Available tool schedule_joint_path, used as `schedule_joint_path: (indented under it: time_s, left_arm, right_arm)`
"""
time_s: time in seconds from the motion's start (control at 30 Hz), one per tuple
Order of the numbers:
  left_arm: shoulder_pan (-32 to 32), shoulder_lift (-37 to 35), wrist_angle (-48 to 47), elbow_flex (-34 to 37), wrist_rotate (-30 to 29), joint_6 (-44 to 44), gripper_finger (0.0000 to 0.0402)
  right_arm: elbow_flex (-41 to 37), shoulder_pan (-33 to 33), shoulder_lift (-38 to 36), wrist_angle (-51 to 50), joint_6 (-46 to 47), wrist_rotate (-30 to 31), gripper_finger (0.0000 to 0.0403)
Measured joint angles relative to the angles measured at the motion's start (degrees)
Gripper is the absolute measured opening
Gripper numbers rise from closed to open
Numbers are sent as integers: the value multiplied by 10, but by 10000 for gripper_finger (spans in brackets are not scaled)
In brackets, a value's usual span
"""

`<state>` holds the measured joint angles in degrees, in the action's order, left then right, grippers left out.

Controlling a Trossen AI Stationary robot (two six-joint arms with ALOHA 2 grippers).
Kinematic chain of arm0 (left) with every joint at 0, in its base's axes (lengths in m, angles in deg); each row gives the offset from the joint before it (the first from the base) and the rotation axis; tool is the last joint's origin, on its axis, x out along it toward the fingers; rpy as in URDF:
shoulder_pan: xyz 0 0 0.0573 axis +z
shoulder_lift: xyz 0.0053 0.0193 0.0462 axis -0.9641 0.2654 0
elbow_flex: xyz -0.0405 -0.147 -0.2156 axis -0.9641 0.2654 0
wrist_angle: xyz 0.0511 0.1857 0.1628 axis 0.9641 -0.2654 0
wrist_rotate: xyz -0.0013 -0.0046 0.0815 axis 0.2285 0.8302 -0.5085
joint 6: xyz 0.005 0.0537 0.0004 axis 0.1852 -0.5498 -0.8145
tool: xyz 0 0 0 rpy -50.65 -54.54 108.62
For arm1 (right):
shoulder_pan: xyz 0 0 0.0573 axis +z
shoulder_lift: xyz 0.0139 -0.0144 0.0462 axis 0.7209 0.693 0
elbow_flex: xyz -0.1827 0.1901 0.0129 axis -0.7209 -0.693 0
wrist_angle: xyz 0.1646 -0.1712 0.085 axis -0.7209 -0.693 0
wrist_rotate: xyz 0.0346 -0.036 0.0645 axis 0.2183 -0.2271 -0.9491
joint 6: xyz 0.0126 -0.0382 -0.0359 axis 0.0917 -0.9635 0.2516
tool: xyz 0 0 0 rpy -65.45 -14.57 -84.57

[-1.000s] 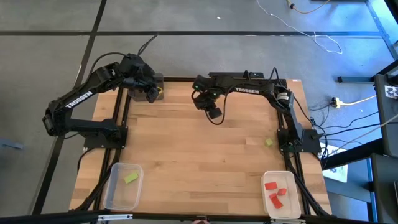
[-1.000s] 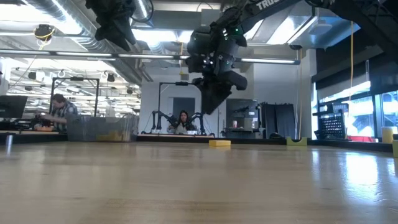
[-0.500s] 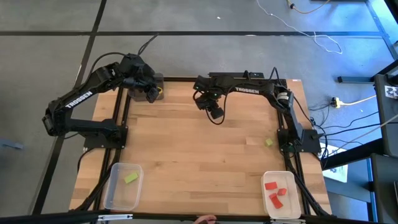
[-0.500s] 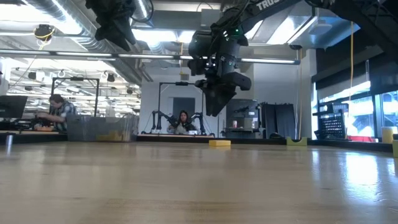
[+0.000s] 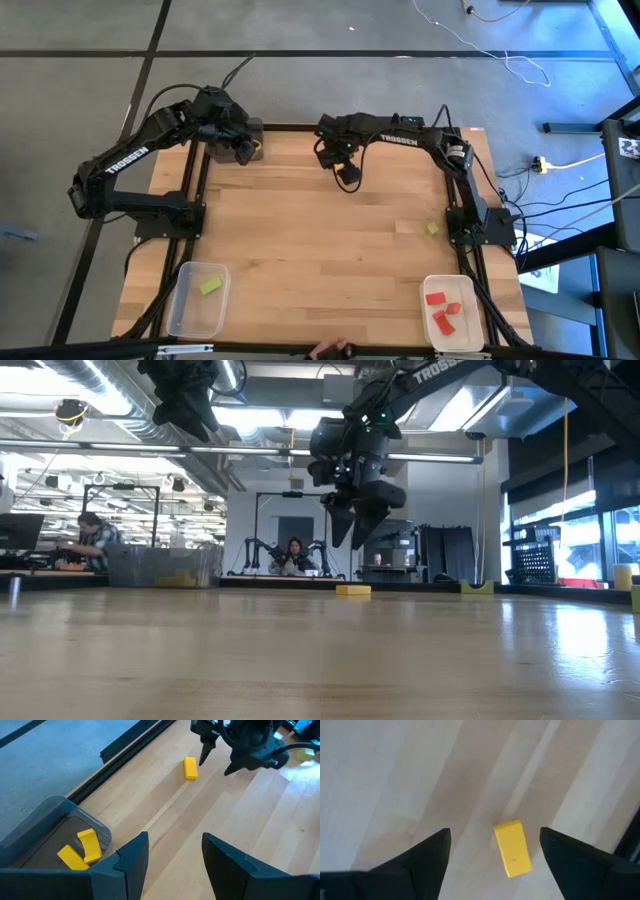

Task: Sort & place blocks by color
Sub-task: Put the yellow block into the black bin

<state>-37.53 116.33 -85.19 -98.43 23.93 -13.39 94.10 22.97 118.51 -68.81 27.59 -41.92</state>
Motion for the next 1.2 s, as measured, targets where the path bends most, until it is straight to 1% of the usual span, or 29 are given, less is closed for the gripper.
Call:
schedule_joint_path:
  time_s: [0.23,0.43,0.57,0.7,0.8,1.07,1.2]
  left_arm:
    - [0,0,0,0,0,0,174]
    - [0,0,0,0,0,0,174]
    - [0,0,0,0,0,0,174]
    - [0,0,0,0,0,0,174]
    - [0,0,0,0,0,0,174]
    - [0,0,0,0,0,0,174]
    - [0,0,0,0,0,0,174]
  right_arm:
    - [0,-4,0,-17,9,0,309]
    - [0,-4,0,-29,8,17,310]
    - [0,-9,0,-17,7,28,310]
    - [0,-13,0,-8,9,21,307]
    - [0,-15,0,-2,15,16,295]
    - [0,-19,0,14,26,13,246]
    - [0,-19,0,17,30,13,232]
